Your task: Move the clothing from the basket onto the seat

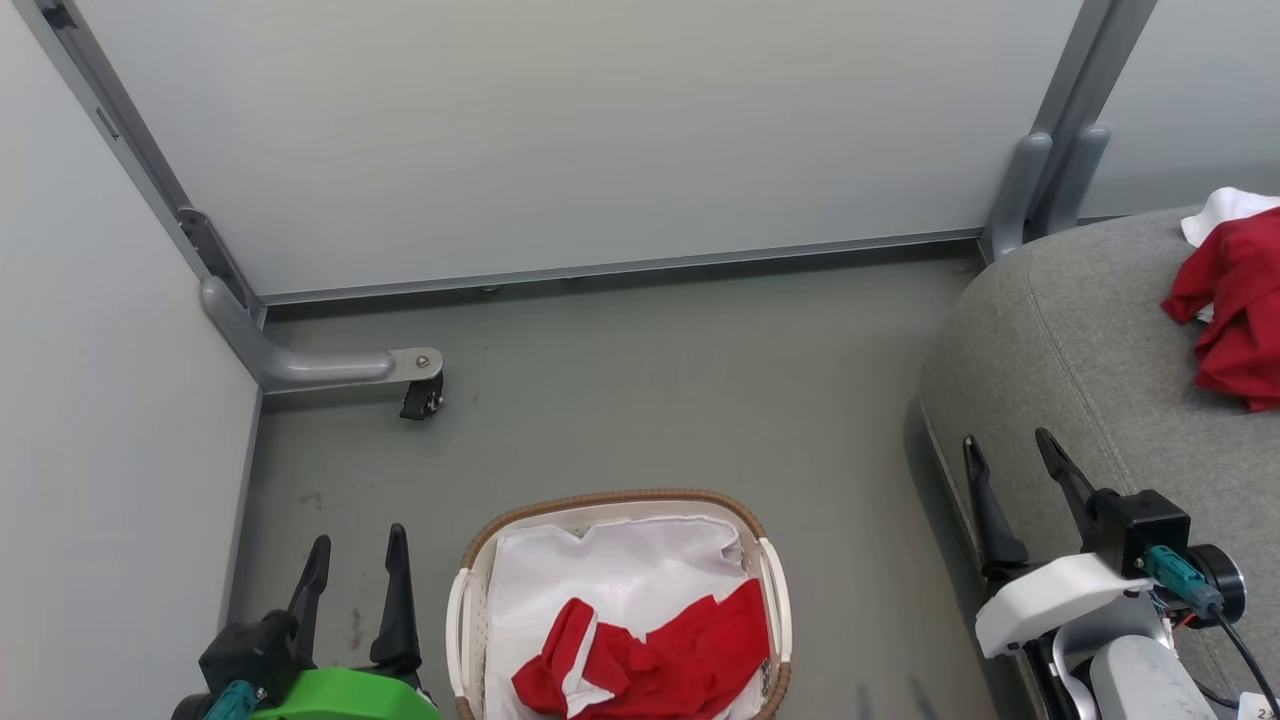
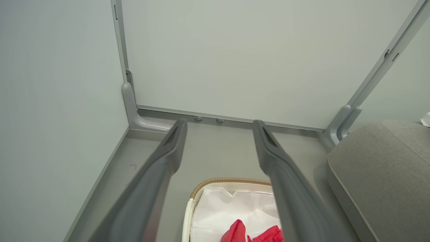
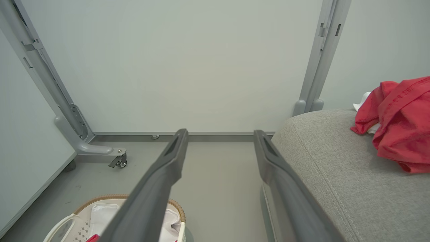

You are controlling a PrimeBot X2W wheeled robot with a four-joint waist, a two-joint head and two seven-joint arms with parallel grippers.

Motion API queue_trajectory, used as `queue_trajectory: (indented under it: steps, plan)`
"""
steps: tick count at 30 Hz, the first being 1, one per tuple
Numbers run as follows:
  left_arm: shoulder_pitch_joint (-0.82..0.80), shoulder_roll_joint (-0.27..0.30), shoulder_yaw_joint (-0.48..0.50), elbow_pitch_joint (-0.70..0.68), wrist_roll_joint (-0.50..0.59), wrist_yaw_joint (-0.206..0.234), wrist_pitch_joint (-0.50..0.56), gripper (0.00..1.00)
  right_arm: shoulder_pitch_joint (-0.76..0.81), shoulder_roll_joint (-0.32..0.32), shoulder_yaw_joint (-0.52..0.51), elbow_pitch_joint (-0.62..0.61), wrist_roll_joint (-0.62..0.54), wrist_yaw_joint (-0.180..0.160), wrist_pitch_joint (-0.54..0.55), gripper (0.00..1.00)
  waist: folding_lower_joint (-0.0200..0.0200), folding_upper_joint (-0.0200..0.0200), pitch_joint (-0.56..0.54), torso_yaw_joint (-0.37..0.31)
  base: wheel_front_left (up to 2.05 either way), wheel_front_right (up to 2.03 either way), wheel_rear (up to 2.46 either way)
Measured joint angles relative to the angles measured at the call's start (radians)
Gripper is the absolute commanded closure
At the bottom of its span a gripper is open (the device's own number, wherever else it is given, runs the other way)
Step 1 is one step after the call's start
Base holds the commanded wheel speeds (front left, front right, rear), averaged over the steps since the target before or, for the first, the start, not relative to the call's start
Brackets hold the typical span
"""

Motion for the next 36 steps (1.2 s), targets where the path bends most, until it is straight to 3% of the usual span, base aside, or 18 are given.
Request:
queue_trajectory:
  steps: [12, 21, 36]
  plan:
    - [-0.013, 0.000, -0.008, 0.000, 0.006, -0.002, 0.000, 0.00, -0.010, 0.000, 0.003, -0.002, 0.000, 0.000, 0.000, 0.00, 0.0000, 0.0000, 0.027, -0.003, 0.00, 0.00, 0.00]
    - [-0.130, 0.000, -0.072, 0.081, 0.061, -0.015, 0.000, 0.00, -0.056, 0.000, 0.014, -0.021, -0.004, 0.000, 0.000, 0.00, 0.0000, 0.0000, 0.096, -0.018, 0.00, 0.00, 0.00]
    - [-0.408, -0.002, -0.252, 0.530, 0.110, -0.023, 0.008, 0.00, -0.183, -0.001, 0.065, -0.051, 0.008, 0.000, 0.000, 0.00, 0.0001, 0.0000, 0.315, -0.083, 0.00, 0.00, 0.00]
